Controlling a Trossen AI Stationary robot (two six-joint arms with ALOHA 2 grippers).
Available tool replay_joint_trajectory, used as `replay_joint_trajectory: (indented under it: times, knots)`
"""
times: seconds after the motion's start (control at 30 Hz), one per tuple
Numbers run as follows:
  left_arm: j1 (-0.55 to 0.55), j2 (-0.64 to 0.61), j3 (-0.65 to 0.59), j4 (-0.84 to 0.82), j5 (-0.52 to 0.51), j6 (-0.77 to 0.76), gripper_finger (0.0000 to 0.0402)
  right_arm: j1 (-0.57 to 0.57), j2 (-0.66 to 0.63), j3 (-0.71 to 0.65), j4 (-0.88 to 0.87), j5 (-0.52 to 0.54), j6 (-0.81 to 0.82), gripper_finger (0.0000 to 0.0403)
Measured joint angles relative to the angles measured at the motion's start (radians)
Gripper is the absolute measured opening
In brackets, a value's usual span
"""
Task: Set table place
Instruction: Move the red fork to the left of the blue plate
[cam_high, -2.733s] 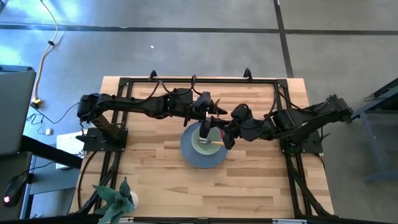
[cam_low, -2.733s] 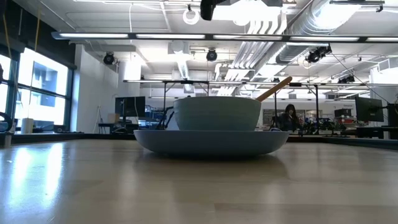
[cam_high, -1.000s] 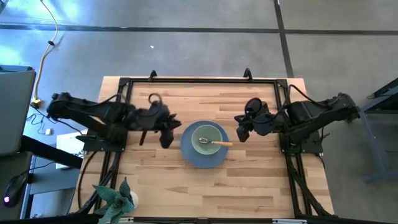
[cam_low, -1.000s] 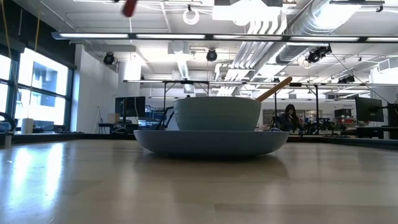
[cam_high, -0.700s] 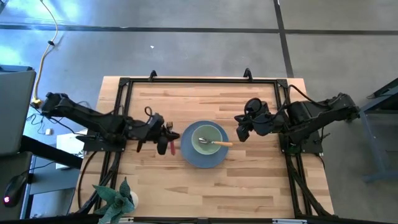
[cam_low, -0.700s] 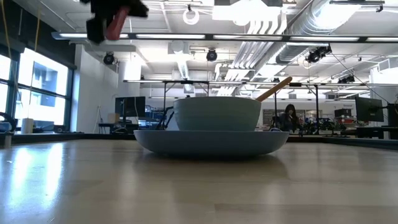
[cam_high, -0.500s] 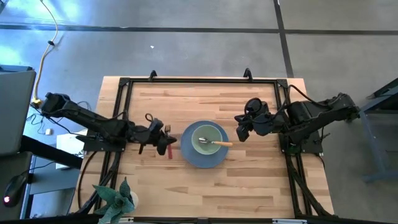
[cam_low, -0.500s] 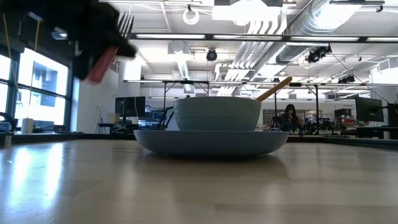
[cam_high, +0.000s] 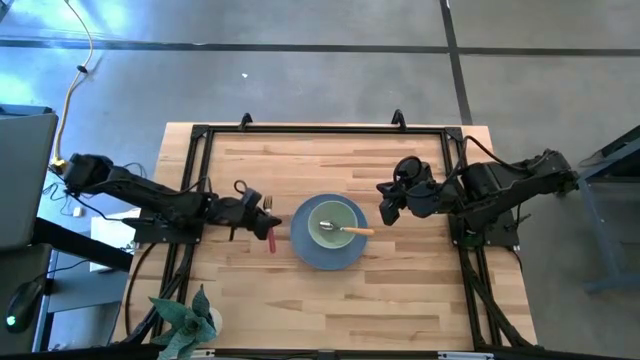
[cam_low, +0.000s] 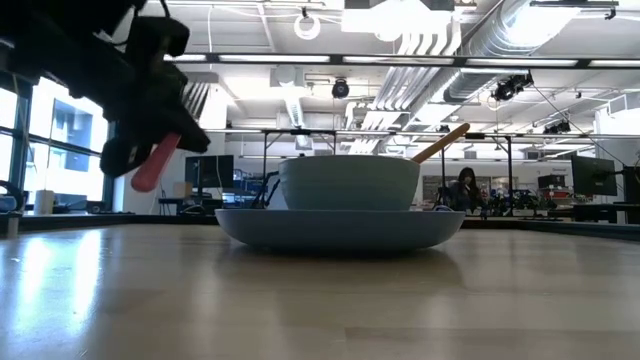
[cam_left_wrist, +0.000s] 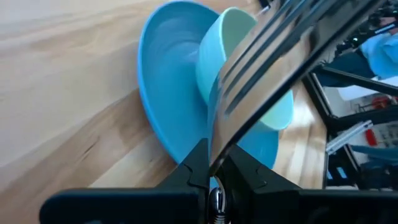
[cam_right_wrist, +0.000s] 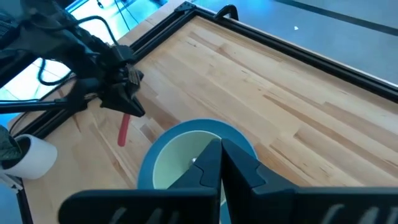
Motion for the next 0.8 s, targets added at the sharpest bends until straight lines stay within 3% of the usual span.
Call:
replay_joint_trajectory:
  times: [0.3,0.63,0.8]
  knots:
    - [0.109,0.080,-0.093,0.200,0.163,0.012,0.0011,0.000,0.000,0.000,0.003,0.000,0.000,0.0000]
    - [0.120,0.211,-0.097,0.269,0.177,0.024,0.0011,0.000,0.000,0.000,0.006,0.000,0.000,0.0000]
    - [0.119,0.304,-0.097,0.401,0.181,0.021,0.0011,0.000,0.000,0.000,0.012,0.000,0.000,0.0000]
